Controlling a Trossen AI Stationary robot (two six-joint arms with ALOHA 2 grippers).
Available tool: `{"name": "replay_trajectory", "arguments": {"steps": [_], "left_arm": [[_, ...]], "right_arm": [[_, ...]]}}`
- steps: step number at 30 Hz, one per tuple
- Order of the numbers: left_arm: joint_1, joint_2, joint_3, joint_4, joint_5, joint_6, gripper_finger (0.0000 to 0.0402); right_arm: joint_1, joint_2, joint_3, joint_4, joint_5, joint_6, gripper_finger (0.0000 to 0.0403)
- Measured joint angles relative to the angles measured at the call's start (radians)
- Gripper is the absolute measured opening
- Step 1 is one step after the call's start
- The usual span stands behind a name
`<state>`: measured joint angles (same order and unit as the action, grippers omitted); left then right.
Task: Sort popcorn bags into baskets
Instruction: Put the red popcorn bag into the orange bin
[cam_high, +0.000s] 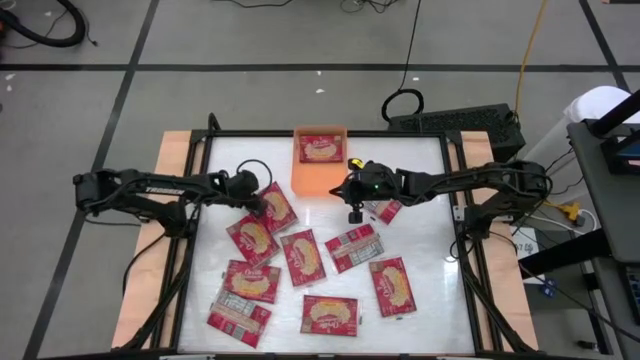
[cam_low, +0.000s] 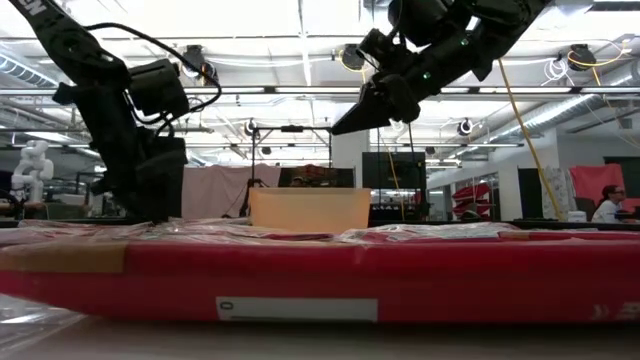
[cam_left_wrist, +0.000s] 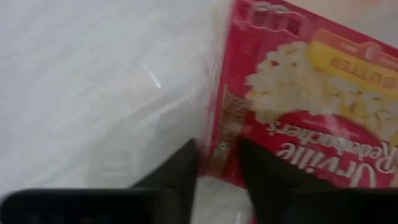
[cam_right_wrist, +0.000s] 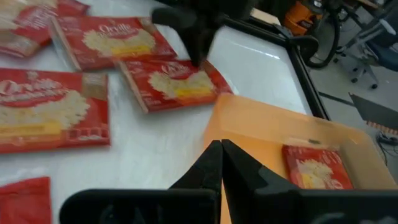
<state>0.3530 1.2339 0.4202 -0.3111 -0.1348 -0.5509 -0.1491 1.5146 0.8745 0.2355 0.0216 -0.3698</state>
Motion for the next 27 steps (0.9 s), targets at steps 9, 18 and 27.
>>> {"name": "replay_trajectory", "arguments": {"steps": [9, 18, 27], "left_arm": [[0.027, -0.055, 0.029, 0.004, 0.043, 0.185, 0.0005], [-0.045, -0.255, 0.227, -0.255, 0.037, 0.386, 0.0003], [-0.135, -0.336, 0.411, -0.312, 0.028, 0.602, 0.0002]], "right_arm": [[0.081, 0.001, 0.000, 0.128, 0.006, 0.097, 0.0000], [0.080, 0.002, 0.048, 0.178, 0.056, 0.365, 0.0037], [0.033, 0.039, 0.174, 0.169, 0.026, 0.381, 0.0161]]}}
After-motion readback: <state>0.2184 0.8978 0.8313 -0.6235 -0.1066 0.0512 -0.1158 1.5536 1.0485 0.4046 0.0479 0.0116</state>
